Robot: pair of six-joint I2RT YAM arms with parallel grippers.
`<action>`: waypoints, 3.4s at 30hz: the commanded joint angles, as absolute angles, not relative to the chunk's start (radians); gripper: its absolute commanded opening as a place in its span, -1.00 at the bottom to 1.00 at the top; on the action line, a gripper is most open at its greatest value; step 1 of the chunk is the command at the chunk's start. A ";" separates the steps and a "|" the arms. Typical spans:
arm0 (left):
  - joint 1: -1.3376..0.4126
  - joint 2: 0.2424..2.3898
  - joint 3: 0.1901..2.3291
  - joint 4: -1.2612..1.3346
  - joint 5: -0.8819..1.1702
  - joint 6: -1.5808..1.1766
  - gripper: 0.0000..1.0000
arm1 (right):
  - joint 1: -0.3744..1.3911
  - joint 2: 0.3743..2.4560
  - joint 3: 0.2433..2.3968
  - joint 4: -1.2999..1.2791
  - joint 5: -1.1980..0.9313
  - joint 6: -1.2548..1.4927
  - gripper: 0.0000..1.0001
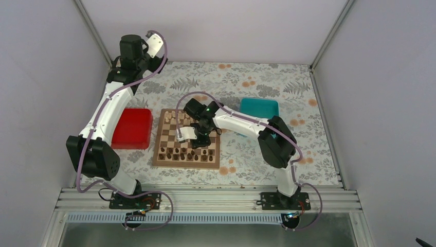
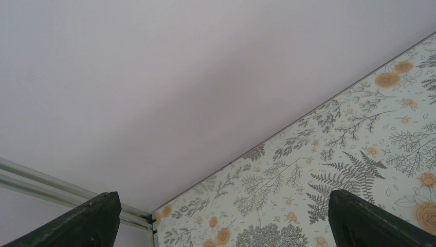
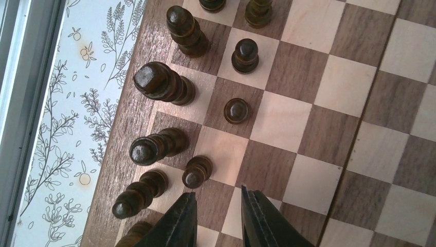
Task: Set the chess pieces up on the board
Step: Place the chess piece on the chessboard, then adjust the storage box at the center of the board.
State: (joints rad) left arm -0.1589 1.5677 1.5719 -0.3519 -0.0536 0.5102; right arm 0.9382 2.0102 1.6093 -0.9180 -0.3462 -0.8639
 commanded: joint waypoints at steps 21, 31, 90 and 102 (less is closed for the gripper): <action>-0.153 1.548 1.564 -0.324 -0.045 0.495 1.00 | 0.985 2.070 1.634 -0.936 -0.371 -0.877 -0.52; -0.152 1.544 1.560 -0.322 -0.044 0.495 1.00 | 0.986 2.075 1.626 -0.920 -0.359 -0.876 -0.61; -0.176 1.584 1.620 -0.368 -0.047 0.562 1.00 | 0.815 1.790 1.530 -0.824 -0.317 -0.841 -0.47; -0.421 2.050 2.343 -0.774 -0.012 0.689 0.93 | 0.420 1.535 1.324 -0.941 -0.216 -0.813 -0.92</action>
State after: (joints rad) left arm -0.4065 1.8984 2.0468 -0.5785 -0.0998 0.7002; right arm 0.4755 1.6161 1.4212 -0.8520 -0.2451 -0.8326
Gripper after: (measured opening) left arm 0.985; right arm 0.070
